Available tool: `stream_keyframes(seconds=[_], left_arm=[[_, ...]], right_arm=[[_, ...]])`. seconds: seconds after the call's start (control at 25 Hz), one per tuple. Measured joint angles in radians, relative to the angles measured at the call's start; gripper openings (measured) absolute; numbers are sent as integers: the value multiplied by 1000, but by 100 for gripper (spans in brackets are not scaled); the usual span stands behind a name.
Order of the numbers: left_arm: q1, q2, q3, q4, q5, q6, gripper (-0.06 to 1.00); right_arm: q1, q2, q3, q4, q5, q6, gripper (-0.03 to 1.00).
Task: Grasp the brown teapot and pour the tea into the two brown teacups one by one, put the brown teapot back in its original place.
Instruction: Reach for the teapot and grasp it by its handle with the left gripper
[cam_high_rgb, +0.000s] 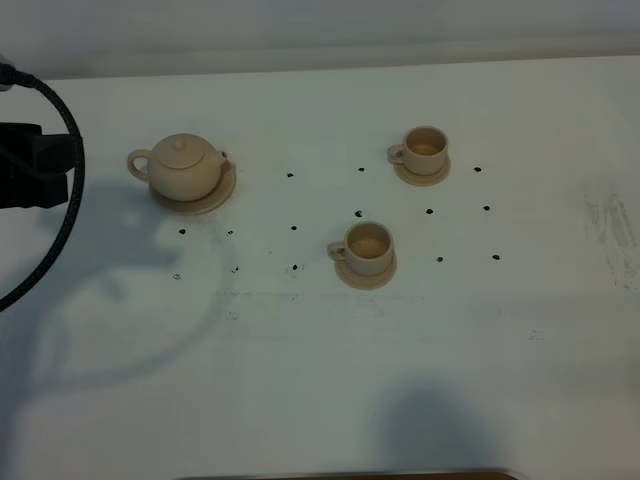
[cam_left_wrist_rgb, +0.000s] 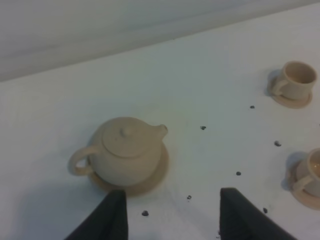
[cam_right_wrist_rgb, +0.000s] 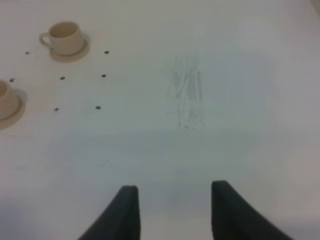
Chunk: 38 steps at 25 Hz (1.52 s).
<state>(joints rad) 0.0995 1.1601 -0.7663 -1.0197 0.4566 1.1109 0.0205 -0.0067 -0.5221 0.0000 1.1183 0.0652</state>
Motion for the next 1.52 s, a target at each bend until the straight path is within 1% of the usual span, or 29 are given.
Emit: stream_keyframes(seconds=[0.24, 0.4, 0.68, 0.8, 0.92, 1.04, 1.08, 1.16, 1.2, 1.24, 1.28, 1.32, 1.36, 1.4, 1.44, 1.52], left_arm=[[-1, 34, -2, 0, -1, 40, 40], [-1, 103, -6, 0, -2, 89, 40], [-1, 215, -66, 2, 12, 168, 40], [-1, 256, -106, 6, -5, 180, 40], [-1, 310, -155, 29, -10, 182, 40], [-1, 354, -200, 45, -24, 158, 40], [-1, 367, -216, 63, -28, 135, 40], [-1, 395, -246, 146, -31, 40, 40], [-1, 413, -265, 219, -31, -25, 40], [-1, 429, -285, 309, -31, -130, 40], [-1, 452, -304, 404, -31, -209, 40], [-1, 476, -329, 481, -30, -287, 40], [-1, 501, -359, 568, -22, -384, 40], [-1, 523, -386, 640, -12, -439, 40], [-1, 550, -420, 688, 11, -486, 40], [-1, 599, -489, 758, 66, -522, 40]], right_arm=[[0, 0, 0, 0, 0, 0, 35], [0, 0, 0, 0, 0, 0, 35], [0, 0, 0, 0, 0, 0, 35], [0, 0, 0, 0, 0, 0, 35], [0, 0, 0, 0, 0, 0, 35], [0, 0, 0, 0, 0, 0, 35], [0, 0, 0, 0, 0, 0, 35], [0, 0, 0, 0, 0, 0, 35], [0, 0, 0, 0, 0, 0, 35], [0, 0, 0, 0, 0, 0, 35], [0, 0, 0, 0, 0, 1, 35], [0, 0, 0, 0, 0, 1, 35], [0, 0, 0, 0, 0, 1, 35], [0, 0, 0, 0, 0, 1, 35], [0, 0, 0, 0, 0, 1, 35], [0, 0, 0, 0, 0, 1, 35]])
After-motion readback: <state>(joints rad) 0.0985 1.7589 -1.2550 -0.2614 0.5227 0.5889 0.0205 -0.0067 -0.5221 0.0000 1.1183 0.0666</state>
